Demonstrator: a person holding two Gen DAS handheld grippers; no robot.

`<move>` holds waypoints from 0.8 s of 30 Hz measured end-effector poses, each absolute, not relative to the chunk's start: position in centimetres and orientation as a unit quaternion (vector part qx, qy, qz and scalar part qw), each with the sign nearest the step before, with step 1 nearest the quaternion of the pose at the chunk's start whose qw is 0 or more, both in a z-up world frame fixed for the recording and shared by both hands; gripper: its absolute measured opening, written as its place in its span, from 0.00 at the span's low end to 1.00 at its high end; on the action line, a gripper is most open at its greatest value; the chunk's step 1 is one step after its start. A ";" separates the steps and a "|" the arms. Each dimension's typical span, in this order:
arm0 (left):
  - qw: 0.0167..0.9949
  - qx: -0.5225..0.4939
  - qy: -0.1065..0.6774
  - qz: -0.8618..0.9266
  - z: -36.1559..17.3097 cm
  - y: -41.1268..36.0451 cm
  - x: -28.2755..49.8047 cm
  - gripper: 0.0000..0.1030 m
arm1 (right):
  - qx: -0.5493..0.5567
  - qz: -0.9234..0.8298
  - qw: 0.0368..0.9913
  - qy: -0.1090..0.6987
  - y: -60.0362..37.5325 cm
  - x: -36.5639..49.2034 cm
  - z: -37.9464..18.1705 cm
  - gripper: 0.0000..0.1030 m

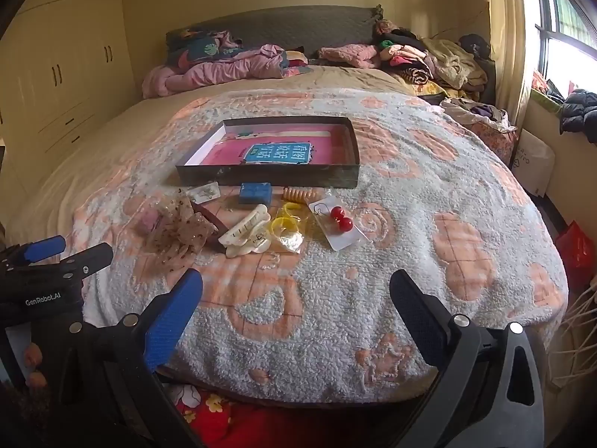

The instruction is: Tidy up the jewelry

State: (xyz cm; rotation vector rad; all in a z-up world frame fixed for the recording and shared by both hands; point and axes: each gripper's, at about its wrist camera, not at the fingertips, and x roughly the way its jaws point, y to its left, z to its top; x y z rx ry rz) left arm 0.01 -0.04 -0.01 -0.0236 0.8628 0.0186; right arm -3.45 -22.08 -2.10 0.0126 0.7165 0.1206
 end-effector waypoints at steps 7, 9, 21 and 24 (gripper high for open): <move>0.909 -0.013 0.417 0.008 0.0 0.0 0.0 0.90 | 0.007 0.059 0.934 0.352 -22.1 -3.4 -2.1 0.94; 0.909 -0.013 0.416 0.008 0.0 0.0 0.0 0.90 | 0.006 0.059 0.935 0.350 -21.9 -3.6 -2.0 0.94; 0.909 -0.014 0.417 0.007 0.0 0.0 0.0 0.90 | 0.007 0.062 0.935 0.350 -22.0 -3.3 -2.2 0.94; 0.909 -0.014 0.417 0.007 0.0 0.0 0.0 0.90 | 0.006 0.061 0.935 0.349 -21.8 -3.4 -2.3 0.94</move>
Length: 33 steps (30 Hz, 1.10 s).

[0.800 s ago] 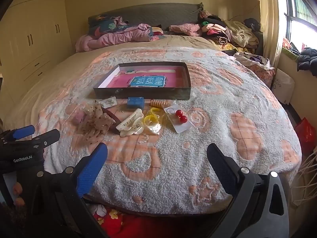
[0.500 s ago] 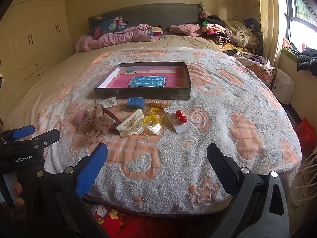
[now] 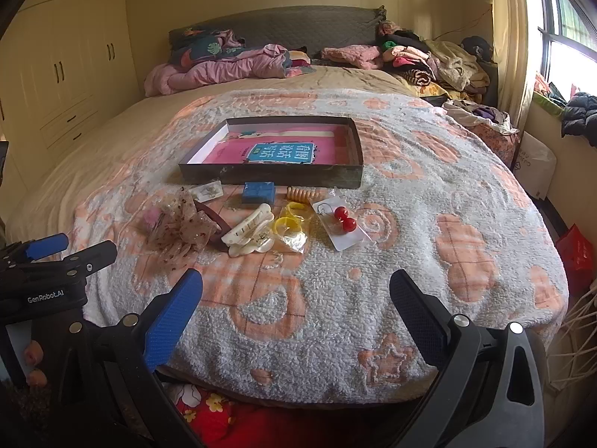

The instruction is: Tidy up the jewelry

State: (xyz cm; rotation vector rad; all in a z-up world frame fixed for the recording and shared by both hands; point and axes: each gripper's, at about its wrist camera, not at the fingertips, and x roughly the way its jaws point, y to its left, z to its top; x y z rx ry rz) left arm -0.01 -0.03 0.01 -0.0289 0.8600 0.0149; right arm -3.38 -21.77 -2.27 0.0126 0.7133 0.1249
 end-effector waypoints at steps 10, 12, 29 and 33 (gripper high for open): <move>0.909 -0.014 0.418 0.007 0.0 0.0 0.0 0.90 | 0.006 0.062 0.935 0.349 -21.6 -3.5 -2.1 0.94; 0.909 -0.014 0.417 0.007 0.0 0.0 0.0 0.90 | 0.006 0.062 0.935 0.349 -21.6 -3.5 -2.1 0.94; 0.909 -0.014 0.417 0.007 0.0 0.0 0.0 0.90 | 0.009 0.061 0.935 0.348 -21.6 -3.5 -2.2 0.94; 0.909 -0.014 0.417 0.007 0.0 0.0 0.0 0.90 | 0.010 0.061 0.935 0.348 -21.6 -3.5 -2.3 0.94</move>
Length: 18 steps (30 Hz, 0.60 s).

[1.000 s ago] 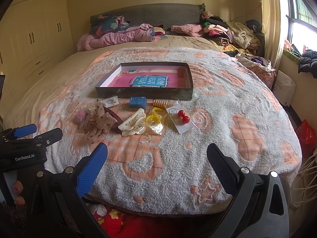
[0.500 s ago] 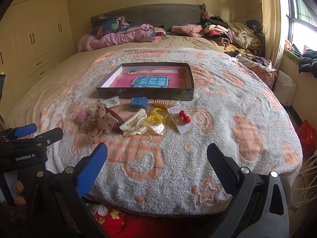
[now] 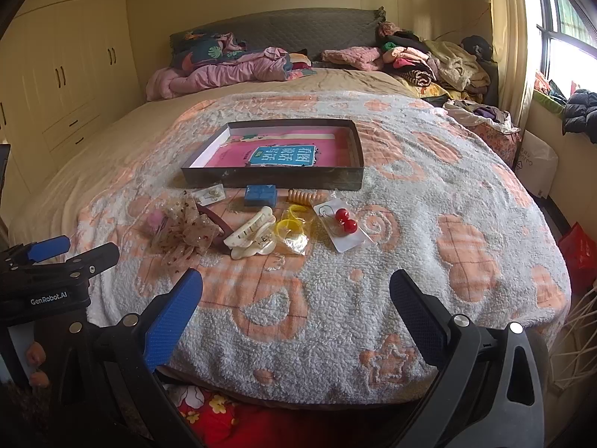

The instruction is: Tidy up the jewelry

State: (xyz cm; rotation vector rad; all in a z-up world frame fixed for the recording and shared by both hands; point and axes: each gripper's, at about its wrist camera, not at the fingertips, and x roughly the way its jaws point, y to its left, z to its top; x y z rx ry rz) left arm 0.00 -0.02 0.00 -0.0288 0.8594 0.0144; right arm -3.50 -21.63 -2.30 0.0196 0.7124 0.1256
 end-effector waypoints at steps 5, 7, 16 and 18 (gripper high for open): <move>0.909 -0.014 0.417 0.007 0.0 0.0 0.0 0.90 | 0.011 0.064 0.935 0.349 -21.9 -3.4 -1.8 0.94; 0.909 -0.014 0.416 0.006 0.0 0.0 0.0 0.90 | 0.011 0.064 0.935 0.349 -21.9 -3.4 -1.9 0.94; 0.909 -0.023 0.415 0.010 -0.2 0.6 0.7 0.90 | 0.011 0.061 0.933 0.353 -23.2 -2.3 -2.4 0.94; 0.909 -0.026 0.415 0.016 -0.3 0.9 1.2 0.90 | 0.009 0.060 0.933 0.354 -23.4 -1.7 -2.4 0.94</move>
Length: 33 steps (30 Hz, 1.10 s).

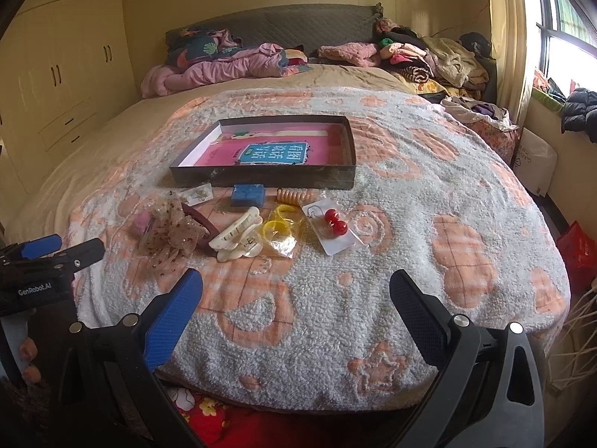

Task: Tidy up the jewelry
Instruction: 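Grasp the sheer pink bow with the left tool while the right tool grasps the red-earring bag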

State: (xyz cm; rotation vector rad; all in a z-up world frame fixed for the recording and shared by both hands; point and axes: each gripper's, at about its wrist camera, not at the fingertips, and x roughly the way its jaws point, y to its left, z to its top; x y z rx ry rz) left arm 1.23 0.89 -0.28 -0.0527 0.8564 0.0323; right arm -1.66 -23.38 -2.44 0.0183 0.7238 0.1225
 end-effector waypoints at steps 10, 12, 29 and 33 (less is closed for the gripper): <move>0.905 -0.022 0.426 0.000 -0.6 2.2 3.7 0.90 | -0.009 0.068 0.935 0.349 -23.6 1.6 -2.3 0.94; 0.902 -0.015 0.431 -0.013 -1.0 1.8 4.4 0.90 | -0.018 0.068 0.934 0.349 -23.6 2.4 -2.4 0.94; 0.874 0.090 0.468 -0.096 -6.7 -3.1 8.9 0.80 | -0.052 0.048 0.915 0.397 -27.0 9.0 -6.6 0.94; 0.873 0.099 0.466 -0.108 -7.4 -3.4 9.5 0.66 | -0.059 0.054 0.911 0.406 -27.1 9.9 -7.3 0.94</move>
